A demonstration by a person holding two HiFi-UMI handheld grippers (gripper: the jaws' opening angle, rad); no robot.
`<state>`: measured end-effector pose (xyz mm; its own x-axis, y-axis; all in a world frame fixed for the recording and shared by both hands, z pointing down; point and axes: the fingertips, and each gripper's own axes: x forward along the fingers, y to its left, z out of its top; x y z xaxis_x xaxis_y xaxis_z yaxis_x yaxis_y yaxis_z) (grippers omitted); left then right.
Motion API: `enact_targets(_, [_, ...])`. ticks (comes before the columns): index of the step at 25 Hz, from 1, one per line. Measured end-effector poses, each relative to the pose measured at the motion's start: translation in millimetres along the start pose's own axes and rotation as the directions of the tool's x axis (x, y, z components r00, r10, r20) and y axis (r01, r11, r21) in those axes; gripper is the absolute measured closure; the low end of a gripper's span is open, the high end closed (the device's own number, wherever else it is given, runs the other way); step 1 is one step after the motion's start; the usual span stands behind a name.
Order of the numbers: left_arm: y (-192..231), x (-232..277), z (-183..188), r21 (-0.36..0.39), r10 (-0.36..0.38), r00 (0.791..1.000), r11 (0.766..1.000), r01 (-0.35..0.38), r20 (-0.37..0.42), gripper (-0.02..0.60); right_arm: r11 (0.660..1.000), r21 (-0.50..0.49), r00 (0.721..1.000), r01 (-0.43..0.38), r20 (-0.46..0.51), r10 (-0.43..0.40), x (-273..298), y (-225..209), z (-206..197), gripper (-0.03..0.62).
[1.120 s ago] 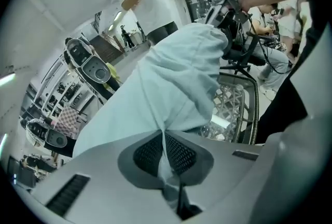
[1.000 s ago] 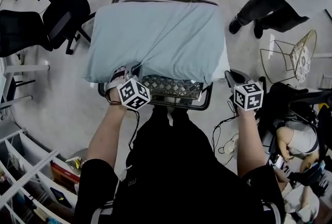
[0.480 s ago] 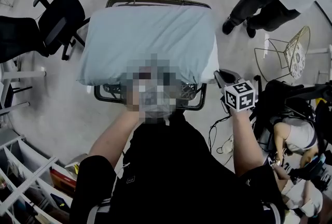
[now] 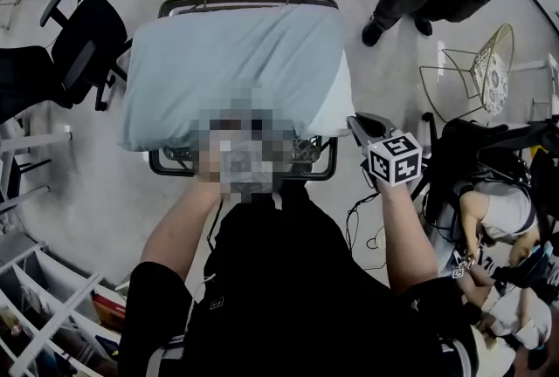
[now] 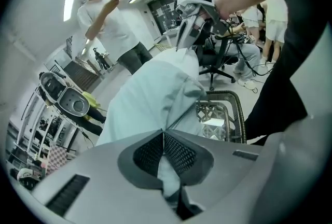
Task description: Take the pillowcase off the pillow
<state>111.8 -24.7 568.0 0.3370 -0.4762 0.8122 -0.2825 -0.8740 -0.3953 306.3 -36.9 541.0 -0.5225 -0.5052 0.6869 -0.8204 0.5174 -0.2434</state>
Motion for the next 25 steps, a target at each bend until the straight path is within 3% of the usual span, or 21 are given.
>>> enact_targets(9, [26.0, -20.3, -79.4, -0.045, 0.056, 0.992, 0.997, -0.062, -0.117, 0.569, 0.999, 0.032, 1.0, -0.018, -0.023, 0.019, -2.4, 1.8, -22.4, 0.569])
enact_targets(13, [29.5, -21.9, -92.2, -0.049, 0.064, 0.991, 0.996, -0.07, -0.118, 0.568, 0.999, 0.048, 0.999, -0.009, -0.037, 0.011, -1.0, 7.5, -33.8, 0.569])
enact_targets(16, [23.9, -21.2, -72.4, -0.066, 0.044, 0.997, 0.997, -0.049, -0.068, 0.568, 0.997, -0.082, 0.994, 0.008, -0.11, -0.017, -5.7, 11.1, -42.0, 0.55])
enact_targets(19, [5.2, -14.3, -53.5, -0.072, -0.015, 0.999, 0.997, 0.012, -0.036, 0.56, 0.955, -0.293, 0.982, 0.043, -0.165, -0.095, -19.7, 11.5, -34.8, 0.426])
enact_targets(21, [-7.7, -8.0, -48.6, -0.074, -0.042, 0.999, 0.996, 0.04, -0.034, 0.557, 0.927, -0.376, 0.978, 0.001, -0.194, -0.08, -15.8, 26.4, -28.0, 0.333])
enact_targets(25, [-22.5, -7.4, -37.4, -0.192, -0.082, 0.996, 0.978, 0.084, 0.02, 0.505, 0.861, -0.498, 0.944, -0.102, -0.32, -0.074, 25.7, 56.9, -52.6, 0.266])
